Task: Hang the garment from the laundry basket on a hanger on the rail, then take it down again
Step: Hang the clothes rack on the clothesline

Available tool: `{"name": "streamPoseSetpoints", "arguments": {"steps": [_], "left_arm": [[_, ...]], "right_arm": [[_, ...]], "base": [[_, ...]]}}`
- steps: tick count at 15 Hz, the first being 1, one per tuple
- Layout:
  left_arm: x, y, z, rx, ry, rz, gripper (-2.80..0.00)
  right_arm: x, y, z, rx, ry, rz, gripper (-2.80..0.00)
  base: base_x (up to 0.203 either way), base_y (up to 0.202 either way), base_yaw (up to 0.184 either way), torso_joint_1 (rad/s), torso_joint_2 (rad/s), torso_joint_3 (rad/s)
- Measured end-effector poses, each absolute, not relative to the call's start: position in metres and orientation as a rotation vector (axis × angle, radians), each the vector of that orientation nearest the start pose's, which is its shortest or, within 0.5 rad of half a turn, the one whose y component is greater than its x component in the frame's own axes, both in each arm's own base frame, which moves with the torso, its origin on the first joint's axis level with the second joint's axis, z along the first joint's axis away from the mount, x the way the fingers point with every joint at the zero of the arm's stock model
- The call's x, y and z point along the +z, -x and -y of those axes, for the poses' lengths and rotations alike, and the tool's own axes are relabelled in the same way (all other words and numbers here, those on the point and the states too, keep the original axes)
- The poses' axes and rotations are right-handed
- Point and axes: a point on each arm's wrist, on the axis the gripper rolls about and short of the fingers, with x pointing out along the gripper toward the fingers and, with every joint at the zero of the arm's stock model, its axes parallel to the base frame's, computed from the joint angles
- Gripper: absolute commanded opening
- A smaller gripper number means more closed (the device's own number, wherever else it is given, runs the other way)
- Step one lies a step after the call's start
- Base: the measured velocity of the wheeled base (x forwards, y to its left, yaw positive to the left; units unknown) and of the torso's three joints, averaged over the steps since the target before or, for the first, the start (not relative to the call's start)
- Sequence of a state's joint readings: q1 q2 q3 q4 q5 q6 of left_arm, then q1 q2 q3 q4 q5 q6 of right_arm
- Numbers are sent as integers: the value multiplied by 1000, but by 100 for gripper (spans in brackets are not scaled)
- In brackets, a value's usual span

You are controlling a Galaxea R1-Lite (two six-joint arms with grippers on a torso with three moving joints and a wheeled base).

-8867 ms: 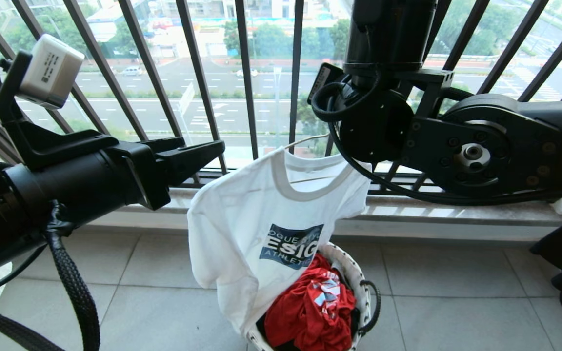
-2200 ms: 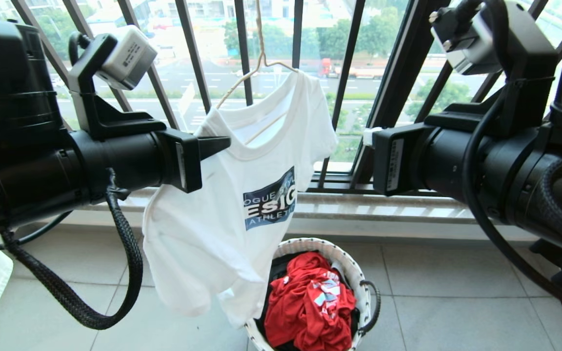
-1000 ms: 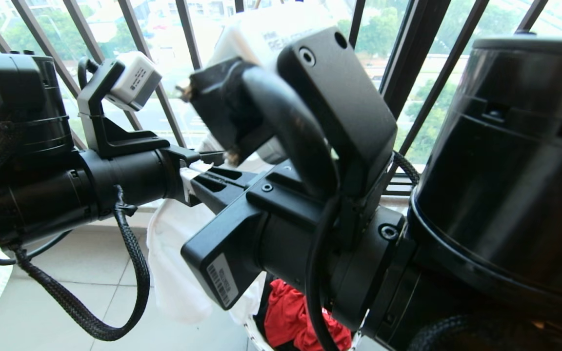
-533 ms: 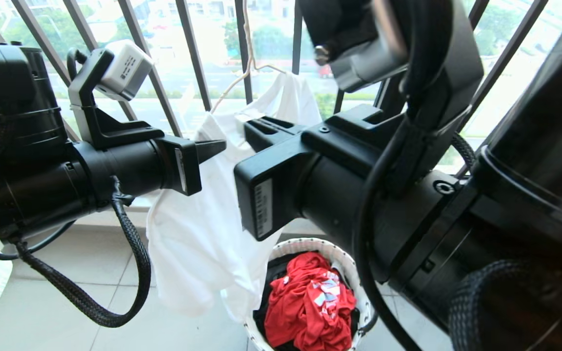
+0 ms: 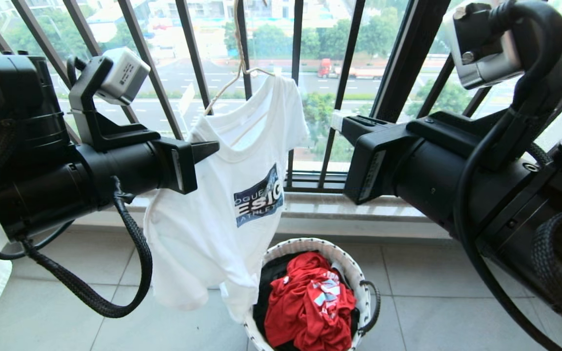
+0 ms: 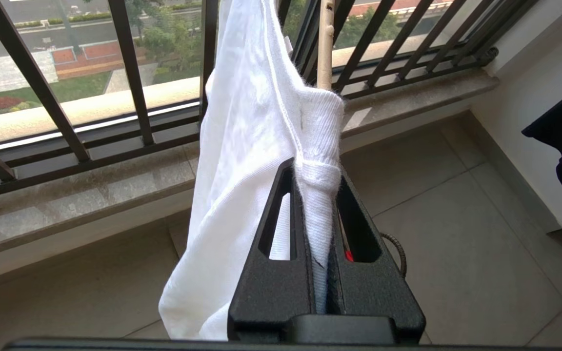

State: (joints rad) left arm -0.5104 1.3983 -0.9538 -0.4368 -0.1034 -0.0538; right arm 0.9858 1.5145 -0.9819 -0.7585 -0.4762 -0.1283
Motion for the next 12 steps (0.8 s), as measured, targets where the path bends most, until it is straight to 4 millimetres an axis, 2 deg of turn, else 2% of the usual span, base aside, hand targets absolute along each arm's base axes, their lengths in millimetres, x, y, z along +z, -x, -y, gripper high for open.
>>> {"name": "streamPoseSetpoints", "arguments": {"steps": [8,12], "left_arm": [[285,-211,120,-611,48,-36,-280],[288,-208,118,-611,52,-25,-280]], "right_arm": [[301,-168,-204,439,-28,210,-280],[293,-167,-195,421,-10,190,-280]], "base": [[0,0,0,0,0,0],[0,0,0,2,1,52]]}}
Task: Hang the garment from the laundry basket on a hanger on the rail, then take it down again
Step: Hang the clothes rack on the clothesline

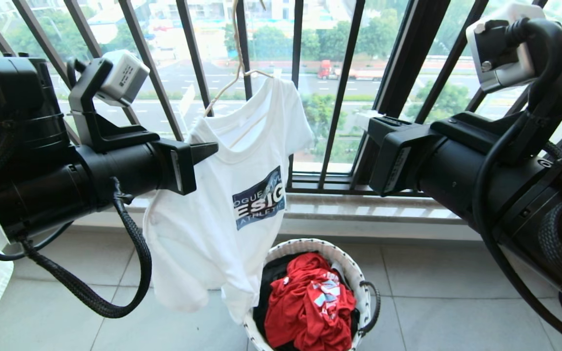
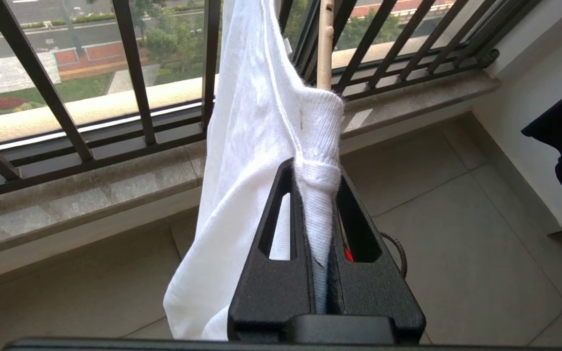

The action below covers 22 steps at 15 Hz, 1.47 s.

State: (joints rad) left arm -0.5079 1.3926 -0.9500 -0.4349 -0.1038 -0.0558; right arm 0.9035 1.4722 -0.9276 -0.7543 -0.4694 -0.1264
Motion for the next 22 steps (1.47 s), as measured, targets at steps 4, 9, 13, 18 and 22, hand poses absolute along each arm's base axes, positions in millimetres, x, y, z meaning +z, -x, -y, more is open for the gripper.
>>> {"name": "streamPoseSetpoints", "arguments": {"steps": [4,9,13,18,22], "left_arm": [[291,-205,117,-614,54,-11,-280],[292,-202,116,-614,50,-3,-280],[291,-201,115,-615,47,-7,-280],[289,-203,116,-617,44,-16,-280],[287,-205,117,-617,43,-20,-280]], "right_arm": [[288,-165,-186,404,26,151,-280],[283,-164,-182,442,45,131,-280],[281,-164,-182,450,51,125,-280],[282,-162,-180,449,45,133,-280],[284,-164,-176,431,24,145,-280]], "base": [[0,0,0,2,3,183],[0,0,0,1,1,201],[0,0,0,2,1,205],[0,0,0,1,0,201],[0,0,0,1,-2,202]]}}
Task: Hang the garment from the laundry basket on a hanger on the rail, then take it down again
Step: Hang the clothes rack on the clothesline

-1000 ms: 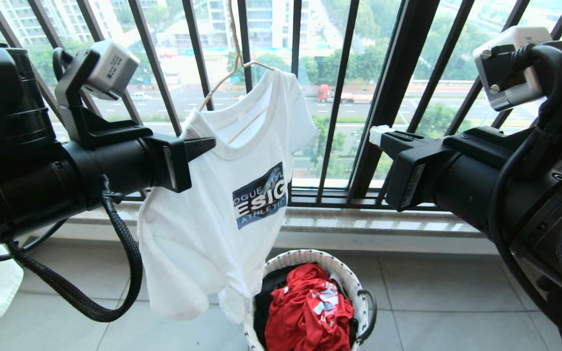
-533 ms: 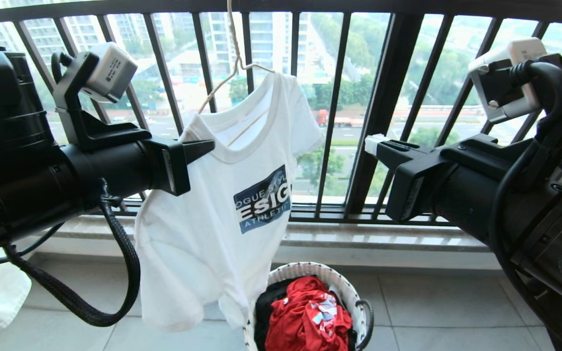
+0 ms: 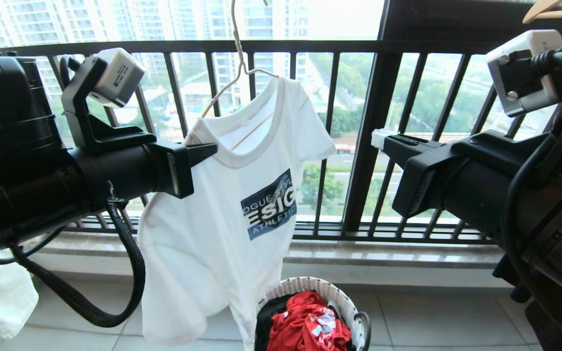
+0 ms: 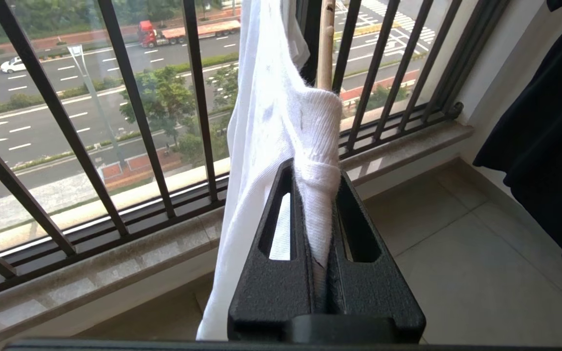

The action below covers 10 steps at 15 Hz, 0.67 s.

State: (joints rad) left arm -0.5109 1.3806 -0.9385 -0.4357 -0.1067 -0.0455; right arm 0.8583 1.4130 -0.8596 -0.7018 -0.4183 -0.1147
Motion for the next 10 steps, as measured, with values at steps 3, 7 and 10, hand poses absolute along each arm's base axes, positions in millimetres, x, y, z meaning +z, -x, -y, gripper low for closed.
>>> {"name": "streamPoseSetpoints", "arguments": {"steps": [3,7,10], "left_arm": [[287,-205,118,-617,42,-24,-280],[286,-206,118,-618,41,-25,-280],[283,-205,118,-617,40,-35,-280]], "right_arm": [[282,-167,-177,427,13,140,-280],[277,-172,-182,430,20,122,-280],[275,-173,-183,440,26,115,-280]], "base": [[0,0,0,0,-1,209],[0,0,0,4,1,187],[0,0,0,4,2,43]]}}
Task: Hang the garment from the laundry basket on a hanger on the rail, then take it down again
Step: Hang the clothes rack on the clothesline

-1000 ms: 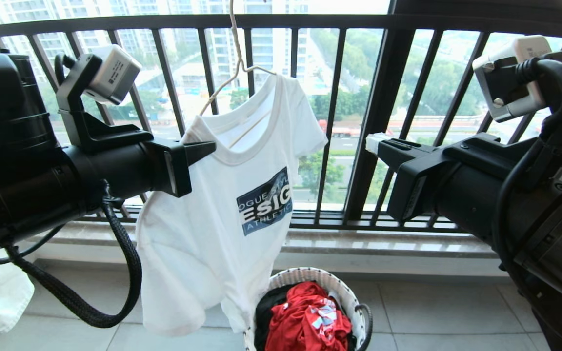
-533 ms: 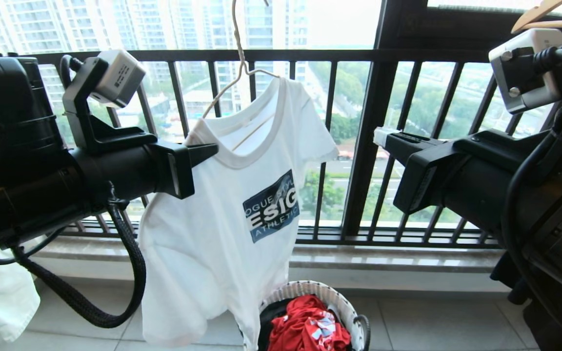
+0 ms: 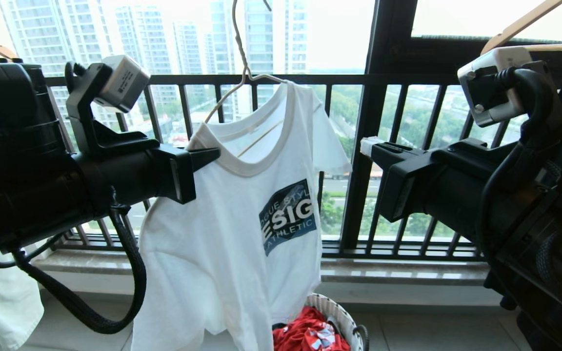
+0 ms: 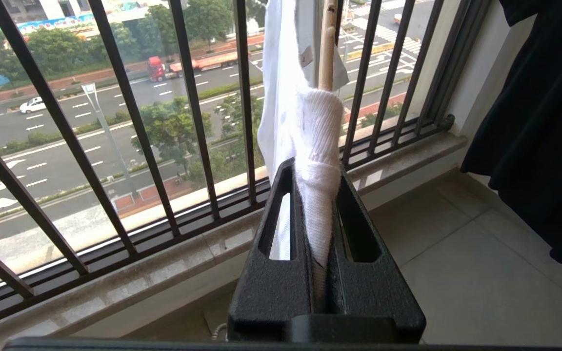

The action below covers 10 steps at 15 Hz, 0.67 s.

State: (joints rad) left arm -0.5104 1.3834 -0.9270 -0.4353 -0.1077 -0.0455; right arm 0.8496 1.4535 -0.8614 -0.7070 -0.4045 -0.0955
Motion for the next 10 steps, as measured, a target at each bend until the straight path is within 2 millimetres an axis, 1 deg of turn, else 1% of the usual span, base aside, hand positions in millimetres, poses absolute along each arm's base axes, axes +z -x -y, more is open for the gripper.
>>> {"name": "streamPoseSetpoints", "arguments": {"steps": [6,8,10], "left_arm": [[284,-204,117,-624,43,-33,-280],[284,-204,117,-624,42,-38,-280],[281,-202,118,-626,38,-51,-280]], "right_arm": [[275,-172,-182,443,31,118,-280],[276,-171,-181,442,32,121,-280],[279,-169,-179,440,28,131,-280]], "base": [[0,0,0,0,0,0],[0,0,0,113,-271,-156],[0,0,0,177,-434,-259]]}}
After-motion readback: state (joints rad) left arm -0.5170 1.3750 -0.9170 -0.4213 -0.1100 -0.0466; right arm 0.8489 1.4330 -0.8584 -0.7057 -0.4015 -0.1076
